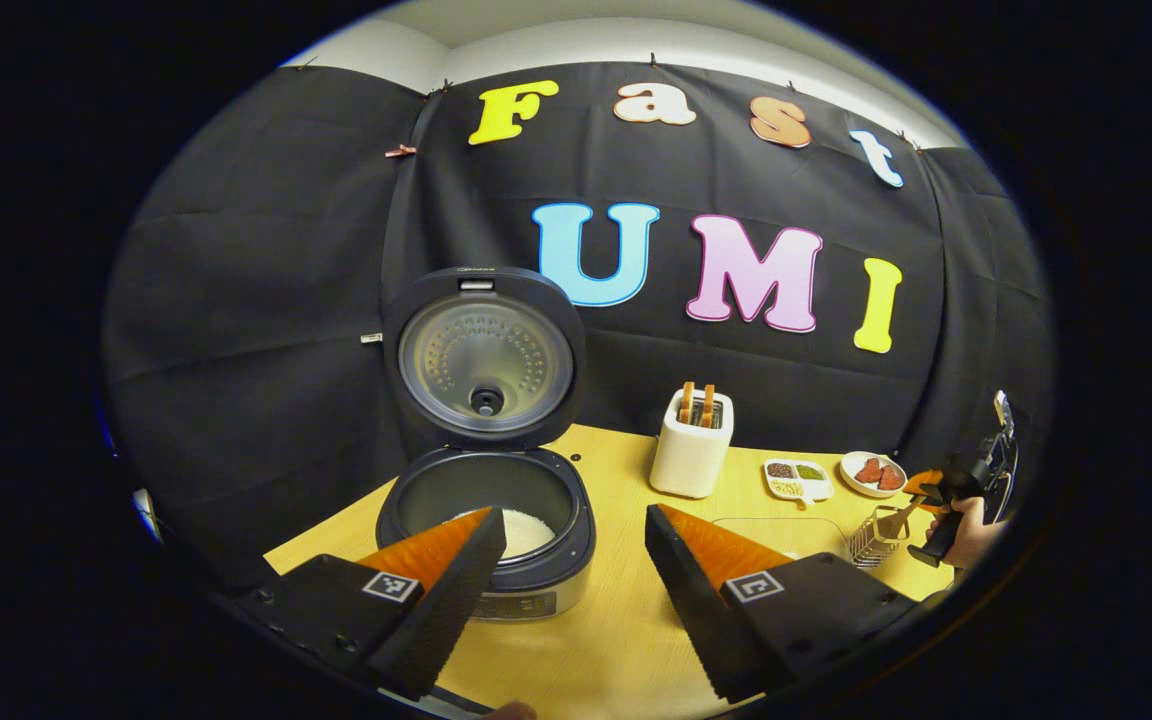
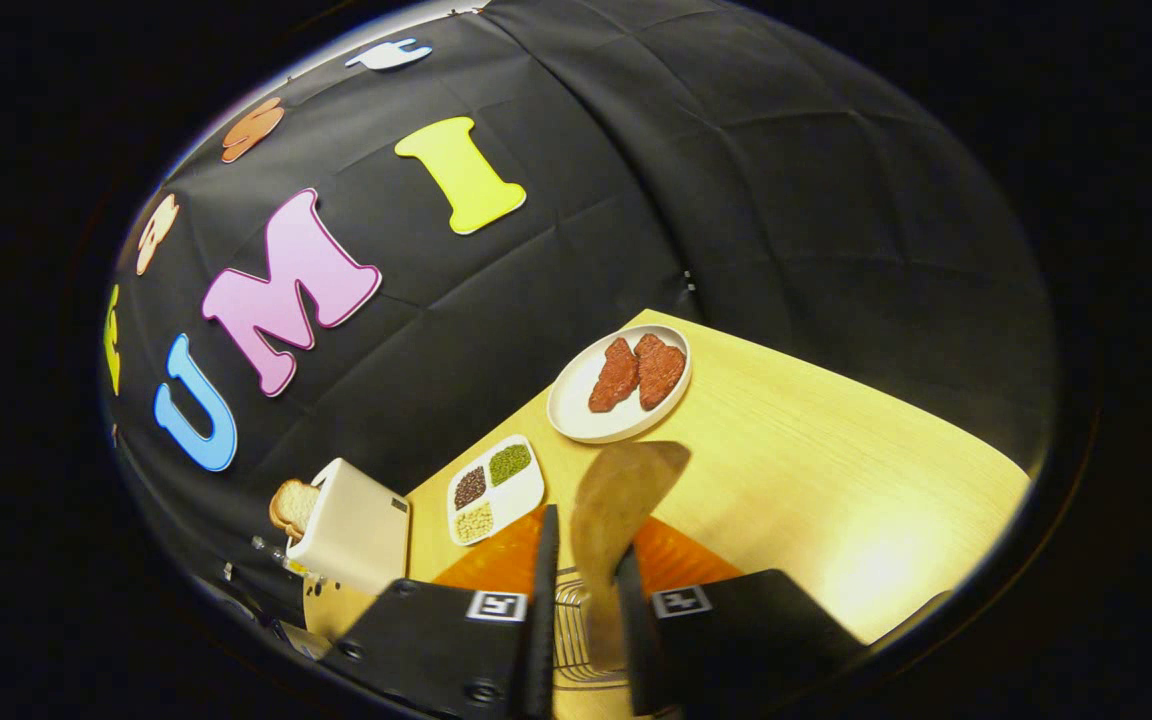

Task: Close the left gripper, press the button to open the rice cooker; take a wooden spoon from the chopstick holder with the right hand, scoop a spoonful of rice and pour it into the rice cooker, then put the wooden spoon back into the chopstick holder.

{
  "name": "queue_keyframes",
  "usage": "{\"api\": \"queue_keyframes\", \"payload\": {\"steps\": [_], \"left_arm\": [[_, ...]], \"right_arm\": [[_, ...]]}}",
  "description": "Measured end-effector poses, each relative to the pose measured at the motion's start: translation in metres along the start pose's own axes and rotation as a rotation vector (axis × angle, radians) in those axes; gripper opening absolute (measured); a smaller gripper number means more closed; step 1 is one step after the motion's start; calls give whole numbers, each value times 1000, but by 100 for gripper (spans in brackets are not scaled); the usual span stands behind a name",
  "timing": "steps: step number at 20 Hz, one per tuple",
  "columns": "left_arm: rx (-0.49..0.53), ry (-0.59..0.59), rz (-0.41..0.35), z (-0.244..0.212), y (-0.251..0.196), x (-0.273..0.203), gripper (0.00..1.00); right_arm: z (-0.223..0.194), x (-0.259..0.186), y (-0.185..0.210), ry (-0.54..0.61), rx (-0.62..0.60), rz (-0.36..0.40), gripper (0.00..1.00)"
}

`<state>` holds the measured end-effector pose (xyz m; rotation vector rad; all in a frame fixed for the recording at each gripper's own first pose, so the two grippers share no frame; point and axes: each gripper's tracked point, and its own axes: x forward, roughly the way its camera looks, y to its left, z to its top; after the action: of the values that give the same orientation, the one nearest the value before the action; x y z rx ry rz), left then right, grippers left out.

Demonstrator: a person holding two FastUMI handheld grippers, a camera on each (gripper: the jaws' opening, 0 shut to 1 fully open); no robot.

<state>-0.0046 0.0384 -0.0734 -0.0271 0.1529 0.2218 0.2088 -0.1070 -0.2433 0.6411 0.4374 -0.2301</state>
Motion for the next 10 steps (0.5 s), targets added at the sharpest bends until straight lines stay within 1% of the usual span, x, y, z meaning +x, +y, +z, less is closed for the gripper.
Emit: {"api": "queue_keyframes", "payload": {"steps": [2, 3, 4, 7, 10], "left_arm": [[-10, -27, -1, 13, -2, 1, 95], [-22, -53, 17, 25, 1, 1, 95], [-40, -94, 38, 42, 7, 2, 95], [-75, -183, 50, 86, 14, 7, 95], [-53, -266, 77, 131, 35, 19, 95]], "right_arm": [[2, -9, 3, -1, -18, 6, 64], [2, -15, 5, -7, -33, 11, 79], [4, -24, 6, -18, -56, 10, 99], [14, -53, 9, -60, -134, 17, 99], [22, -81, 17, -71, -176, 31, 98]]}}
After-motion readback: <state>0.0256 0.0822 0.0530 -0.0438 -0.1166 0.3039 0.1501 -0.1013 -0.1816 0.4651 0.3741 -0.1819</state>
